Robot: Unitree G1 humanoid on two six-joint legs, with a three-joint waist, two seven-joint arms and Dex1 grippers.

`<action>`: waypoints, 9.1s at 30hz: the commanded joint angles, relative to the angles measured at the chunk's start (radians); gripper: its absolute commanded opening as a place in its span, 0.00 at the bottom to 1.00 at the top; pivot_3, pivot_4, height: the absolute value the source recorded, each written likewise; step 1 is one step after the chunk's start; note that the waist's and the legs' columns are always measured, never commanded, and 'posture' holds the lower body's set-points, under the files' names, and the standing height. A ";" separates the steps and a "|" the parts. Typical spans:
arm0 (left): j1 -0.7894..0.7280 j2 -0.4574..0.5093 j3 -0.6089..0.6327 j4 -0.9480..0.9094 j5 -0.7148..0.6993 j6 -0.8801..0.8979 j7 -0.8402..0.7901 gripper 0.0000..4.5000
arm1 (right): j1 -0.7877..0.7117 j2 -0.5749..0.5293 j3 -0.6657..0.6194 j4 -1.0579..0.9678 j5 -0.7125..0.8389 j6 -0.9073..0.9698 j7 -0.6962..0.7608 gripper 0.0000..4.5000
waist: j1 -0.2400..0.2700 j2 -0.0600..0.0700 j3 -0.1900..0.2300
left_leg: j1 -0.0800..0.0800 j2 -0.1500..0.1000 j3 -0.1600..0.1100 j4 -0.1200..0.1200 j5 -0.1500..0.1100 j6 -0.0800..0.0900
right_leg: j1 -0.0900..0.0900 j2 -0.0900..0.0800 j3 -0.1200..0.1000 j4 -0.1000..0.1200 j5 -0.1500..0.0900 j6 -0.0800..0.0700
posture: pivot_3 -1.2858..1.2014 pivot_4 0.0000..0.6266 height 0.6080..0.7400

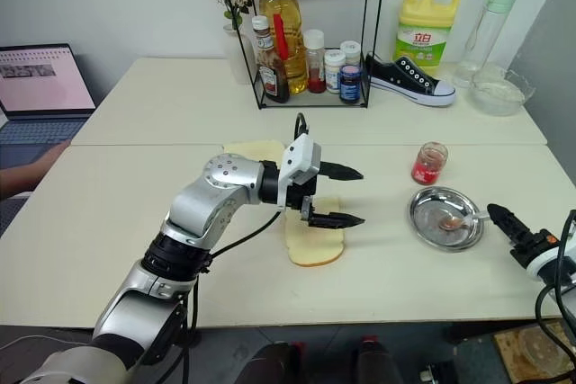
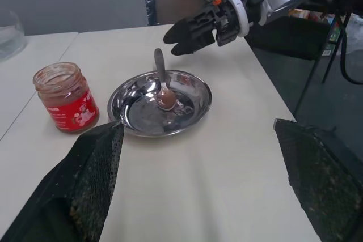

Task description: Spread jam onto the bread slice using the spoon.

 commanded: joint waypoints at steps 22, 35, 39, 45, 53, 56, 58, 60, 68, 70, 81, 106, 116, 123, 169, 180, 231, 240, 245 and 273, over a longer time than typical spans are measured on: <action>0.002 0.030 0.012 -0.070 -0.012 0.024 0.042 0.98 | -0.184 -0.012 0.048 0.223 -0.089 -0.002 0.079 1.00 | -0.001 0.001 0.000 | 0.000 0.000 0.000 0.000 0.000 0.000 | 0.000 0.000 0.000 0.000 0.000 0.000 | 0.52 0.24 1.00; -0.001 0.032 0.012 -0.073 -0.007 0.025 0.045 0.98 | -0.207 0.011 0.018 0.245 -0.097 -0.022 0.080 0.32 | 0.000 0.001 0.000 | 0.000 0.000 0.000 0.000 0.000 0.000 | 0.000 0.000 0.000 0.000 0.000 0.000 | 0.52 0.24 1.00; 0.000 0.030 0.012 -0.074 -0.007 0.025 0.048 0.98 | -0.199 0.009 0.025 0.240 -0.108 -0.020 0.084 0.03 | -0.001 0.001 0.000 | 0.000 0.000 0.000 0.000 0.000 0.000 | 0.000 0.000 0.000 0.000 0.000 0.000 | 0.52 0.24 1.00; 0.006 0.033 0.012 -0.078 -0.009 0.023 0.050 0.98 | -0.196 0.019 -0.007 0.213 -0.081 -0.021 0.060 0.01 | 0.001 0.001 0.000 | 0.001 0.000 0.000 0.000 0.000 0.000 | 0.001 0.000 0.000 -0.001 0.000 0.000 | 0.52 0.24 1.00; -0.001 0.051 0.070 -0.041 -0.025 -0.009 0.052 0.98 | -0.175 -0.037 0.096 -0.144 -0.072 0.012 0.082 0.01 | -0.002 0.004 0.001 | 0.000 0.000 0.000 0.000 0.000 0.000 | 0.000 0.000 0.000 -0.001 0.000 0.000 | 0.52 0.24 1.00; -0.014 0.053 0.099 -0.001 -0.017 -0.051 0.062 0.98 | -0.226 -0.096 0.155 -0.255 -0.103 -0.004 0.083 0.01 | -0.006 0.005 0.001 | 0.000 0.000 0.001 -0.001 0.000 0.000 | -0.001 0.000 0.000 0.000 0.000 0.000 | 0.52 0.24 1.00; -0.031 0.038 0.110 0.044 0.006 -0.095 0.092 0.98 | -0.275 -0.126 0.191 -0.273 -0.140 -0.034 0.083 0.01 | -0.004 0.005 0.001 | 0.000 0.001 0.001 -0.001 0.000 0.000 | -0.001 0.000 -0.001 0.000 0.000 0.000 | 0.52 0.24 1.00; -0.062 0.005 0.116 0.121 0.031 -0.142 0.134 0.98 | -0.355 -0.139 0.253 -0.244 -0.233 -0.111 0.080 0.01 | -0.002 0.005 0.001 | 0.000 0.000 0.000 0.000 0.000 0.000 | 0.000 0.000 -0.002 -0.001 0.000 0.000 | 0.52 0.24 1.00; -0.139 -0.105 0.117 0.318 0.087 -0.282 0.203 0.98 | -0.571 -0.105 0.427 -0.009 -0.494 -0.369 0.128 0.01 | 0.003 0.004 0.002 | -0.003 -0.001 0.001 0.000 0.000 0.000 | -0.003 -0.001 -0.002 -0.002 0.000 0.000 | 0.52 0.24 1.00; -0.143 -0.110 0.117 0.336 0.096 -0.300 0.204 0.98 | -0.595 -0.102 0.450 0.049 -0.539 -0.413 0.145 0.01 | 0.001 0.004 0.001 | -0.005 -0.001 0.001 0.000 0.000 0.000 | -0.005 -0.001 -0.002 -0.001 0.000 0.000 | 0.52 0.24 1.00; -0.116 -0.098 0.130 0.302 0.092 -0.287 0.215 0.98 | -0.653 -0.038 0.489 0.218 -0.653 -0.543 0.196 0.01 | -0.001 0.004 0.001 | -0.006 -0.001 0.002 0.000 0.000 0.000 | -0.007 -0.001 -0.001 0.000 0.000 0.000 | 0.52 0.24 1.00; -0.103 -0.099 0.130 0.248 0.081 -0.251 0.227 0.98 | -0.630 0.090 0.469 0.304 -0.709 -0.538 0.148 0.01 | -0.003 0.004 0.001 | -0.005 -0.001 0.002 0.001 0.001 -0.002 | -0.007 -0.001 -0.001 0.000 0.000 0.000 | 0.52 0.24 1.00; -0.099 -0.096 0.135 0.254 0.082 -0.258 0.230 0.98 | -0.668 0.107 0.327 0.224 -0.563 -0.360 0.047 0.01 | -0.003 0.004 0.001 | -0.005 -0.001 0.002 0.000 0.001 -0.001 | -0.008 -0.001 -0.001 0.000 0.000 0.000 | 0.52 0.24 1.00; -0.090 -0.094 0.135 0.251 0.083 -0.264 0.231 0.98 | -0.678 0.092 0.270 0.167 -0.503 -0.294 -0.009 0.01 | -0.003 0.004 0.001 | -0.006 -0.001 0.002 0.000 0.000 -0.001 | -0.008 -0.001 -0.001 0.000 0.000 0.000 | 0.52 0.24 1.00; -0.103 -0.046 0.162 0.228 0.052 -0.259 0.140 0.98 | -0.621 0.080 0.270 -0.002 -0.391 -0.246 -0.170 0.01 | -0.005 0.005 0.001 | -0.011 0.000 0.005 0.000 0.000 0.000 | -0.015 -0.001 0.000 0.004 0.000 0.000 | 0.52 0.24 1.00; -0.066 -0.049 0.166 0.171 0.053 -0.234 0.170 0.98 | -0.600 0.092 0.400 0.079 -0.557 -0.374 -0.060 0.01 | -0.005 0.005 0.001 | -0.011 0.000 0.005 0.001 0.001 0.000 | -0.015 -0.001 0.000 0.004 0.000 0.000 | 0.52 0.24 1.00; -0.056 -0.064 0.168 0.173 0.057 -0.248 0.214 0.98 | -0.691 0.241 0.108 0.092 -0.312 -0.162 -0.307 0.01 | -0.005 0.004 0.001 | -0.010 0.000 0.006 0.001 0.001 0.000 | -0.016 -0.001 0.001 0.006 0.000 0.000 | 0.52 0.24 1.00; -0.060 -0.068 0.164 0.182 0.056 -0.252 0.205 0.98 | -0.669 0.229 0.064 0.040 -0.258 -0.138 -0.368 0.01 | -0.004 0.004 0.001 | -0.010 0.000 0.006 0.001 0.001 0.000 | -0.016 -0.001 0.001 0.006 0.000 0.000 | 0.52 0.24 1.00; -0.064 -0.068 0.162 0.186 0.056 -0.252 0.199 0.98 | -0.663 0.216 0.066 0.037 -0.253 -0.144 -0.373 0.01 | -0.005 0.004 0.001 | -0.010 0.000 0.006 0.001 0.000 0.000 | -0.016 -0.001 0.001 0.006 0.000 0.000 | 0.52 0.24 1.00; -0.067 -0.064 0.163 0.184 0.055 -0.241 0.185 0.98 | -0.609 0.138 0.237 -0.038 -0.355 -0.188 -0.239 0.01 | -0.005 0.004 0.001 | -0.011 0.000 0.006 0.001 0.000 0.000 | -0.016 -0.001 0.001 0.006 0.000 0.000 | 0.52 0.24 1.00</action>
